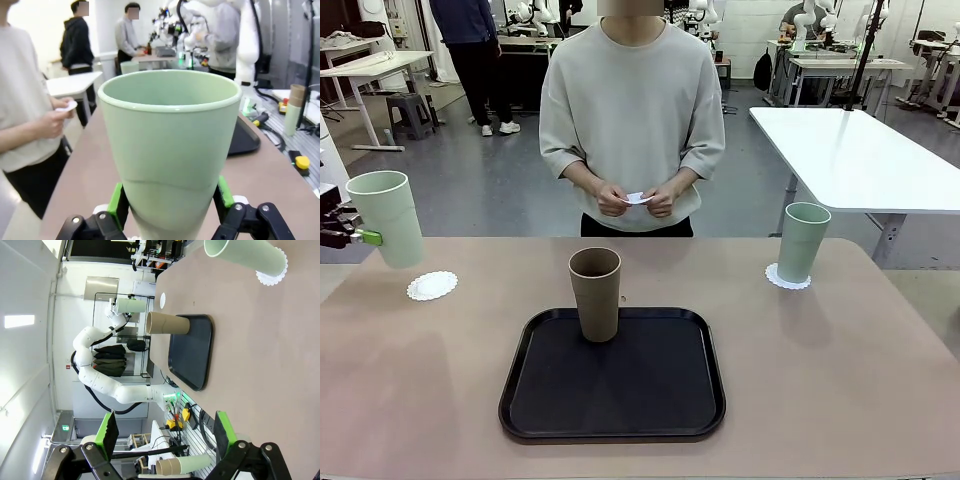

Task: Place coasters on the table and set cups on them.
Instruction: Take one Reusable plastic cup from the Flat Tray and place it on a coaster set by the human.

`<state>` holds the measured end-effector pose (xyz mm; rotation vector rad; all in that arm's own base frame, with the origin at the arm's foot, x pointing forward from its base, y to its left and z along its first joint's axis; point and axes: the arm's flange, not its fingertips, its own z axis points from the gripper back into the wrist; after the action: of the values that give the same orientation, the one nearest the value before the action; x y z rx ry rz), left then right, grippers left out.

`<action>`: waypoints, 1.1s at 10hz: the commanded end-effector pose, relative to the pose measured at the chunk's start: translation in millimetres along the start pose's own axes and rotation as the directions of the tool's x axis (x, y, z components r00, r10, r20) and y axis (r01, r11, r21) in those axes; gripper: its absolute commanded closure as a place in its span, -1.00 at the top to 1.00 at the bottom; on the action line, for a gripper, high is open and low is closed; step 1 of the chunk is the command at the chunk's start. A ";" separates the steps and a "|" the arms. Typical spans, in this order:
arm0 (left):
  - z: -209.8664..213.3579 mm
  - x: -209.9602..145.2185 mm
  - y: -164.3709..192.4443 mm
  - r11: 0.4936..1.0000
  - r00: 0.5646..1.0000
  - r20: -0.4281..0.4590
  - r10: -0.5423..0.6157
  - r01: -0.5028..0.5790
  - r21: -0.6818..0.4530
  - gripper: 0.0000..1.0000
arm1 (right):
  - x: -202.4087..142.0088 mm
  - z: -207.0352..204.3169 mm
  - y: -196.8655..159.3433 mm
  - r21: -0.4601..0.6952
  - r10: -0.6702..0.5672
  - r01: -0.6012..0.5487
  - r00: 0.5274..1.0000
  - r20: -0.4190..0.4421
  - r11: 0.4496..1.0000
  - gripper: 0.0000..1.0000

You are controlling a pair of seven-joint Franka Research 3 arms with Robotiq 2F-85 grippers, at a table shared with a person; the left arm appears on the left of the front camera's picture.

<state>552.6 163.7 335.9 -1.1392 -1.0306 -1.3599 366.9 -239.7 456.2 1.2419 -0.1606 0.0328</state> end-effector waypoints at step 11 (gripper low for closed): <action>11.9 -52.0 52.9 0.997 0.996 0.066 0.065 -0.067 0.033 0.69 | 0.1 0.3 1.1 -0.001 -0.015 0.015 1.000 0.001 1.000 1.00</action>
<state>596.5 174.4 283.9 -1.1873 -1.0556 -1.2737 366.9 -239.6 456.2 1.2419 -0.1606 0.0328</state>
